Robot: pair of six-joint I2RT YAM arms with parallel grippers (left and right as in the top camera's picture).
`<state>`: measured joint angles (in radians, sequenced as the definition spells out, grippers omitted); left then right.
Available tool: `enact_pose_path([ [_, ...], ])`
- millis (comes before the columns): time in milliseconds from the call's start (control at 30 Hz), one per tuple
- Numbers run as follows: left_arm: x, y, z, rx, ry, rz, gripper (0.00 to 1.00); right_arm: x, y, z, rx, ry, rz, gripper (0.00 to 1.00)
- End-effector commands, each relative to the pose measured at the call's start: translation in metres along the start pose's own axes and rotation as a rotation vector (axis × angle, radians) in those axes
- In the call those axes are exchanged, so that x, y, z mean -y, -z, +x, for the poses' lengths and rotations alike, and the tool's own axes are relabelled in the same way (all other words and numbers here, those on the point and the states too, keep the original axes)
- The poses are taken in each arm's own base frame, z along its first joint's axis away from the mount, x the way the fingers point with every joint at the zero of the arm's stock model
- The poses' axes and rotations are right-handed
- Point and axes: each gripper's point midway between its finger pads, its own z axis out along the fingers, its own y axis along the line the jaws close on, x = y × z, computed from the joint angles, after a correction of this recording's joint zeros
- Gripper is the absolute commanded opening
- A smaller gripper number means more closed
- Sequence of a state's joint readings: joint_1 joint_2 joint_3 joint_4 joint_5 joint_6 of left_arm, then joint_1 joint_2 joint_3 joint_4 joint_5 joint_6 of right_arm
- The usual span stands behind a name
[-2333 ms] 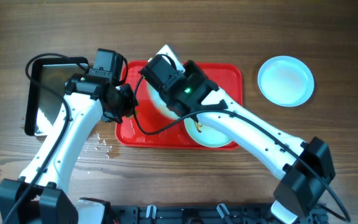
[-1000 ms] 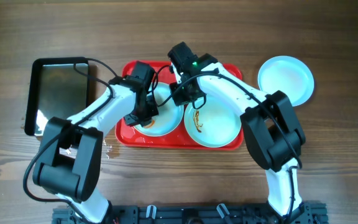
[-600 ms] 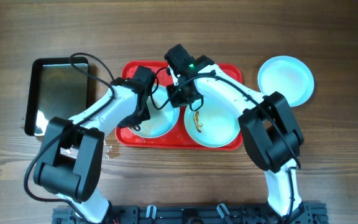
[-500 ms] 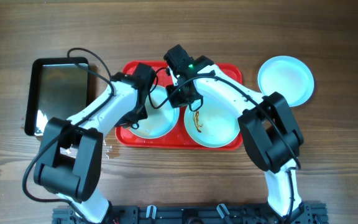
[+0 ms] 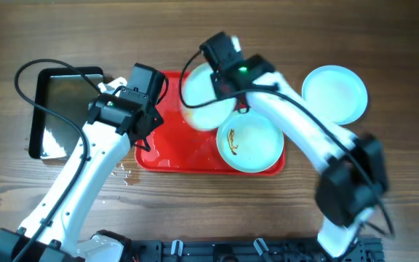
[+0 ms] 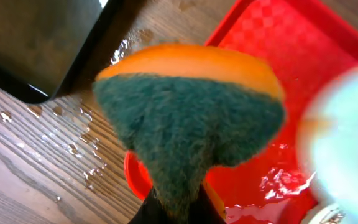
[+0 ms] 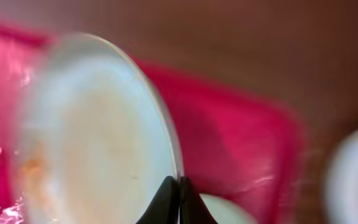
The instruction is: Clean dirty plates on tray and stack at the side
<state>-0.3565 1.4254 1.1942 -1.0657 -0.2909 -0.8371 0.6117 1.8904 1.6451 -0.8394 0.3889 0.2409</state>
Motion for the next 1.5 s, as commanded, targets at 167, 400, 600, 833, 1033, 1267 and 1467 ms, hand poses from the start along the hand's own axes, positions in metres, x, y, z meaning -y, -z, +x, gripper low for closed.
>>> enact_pose_path([
  [167, 0.001, -0.020, 0.013, -0.053, 0.004, -0.004, 0.04, 0.025, 0.103, -0.042, 0.281, 0.195, 0.349, 0.04],
  [400, 0.000, -0.020, 0.014, -0.056, -0.001, -0.007, 0.04, 0.031, 0.046, -0.025, 0.070, -0.156, -0.164, 0.15],
  [600, 0.007, -0.020, 0.013, -0.055, 0.007, 0.024, 0.04, 0.090, -0.034, -0.013, -0.067, -0.326, -0.357, 0.04],
  [833, 0.009, -0.019, 0.015, -0.069, 0.007, 0.037, 0.04, 0.033, -0.125, 0.030, -0.228, -0.263, -0.383, 0.04],
  [1033, 0.009, -0.019, 0.015, -0.069, 0.007, 0.036, 0.04, 0.002, -0.129, 0.042, -0.267, -0.212, -0.405, 0.04],
  [1267, 0.012, -0.019, 0.018, -0.086, 0.007, 0.050, 0.04, -0.076, -0.105, 0.071, -0.347, -0.128, -0.533, 0.04],
  [1467, 0.011, -0.019, 0.018, -0.086, 0.007, 0.049, 0.04, -0.151, -0.074, 0.085, -0.358, -0.067, -0.606, 0.04],
])
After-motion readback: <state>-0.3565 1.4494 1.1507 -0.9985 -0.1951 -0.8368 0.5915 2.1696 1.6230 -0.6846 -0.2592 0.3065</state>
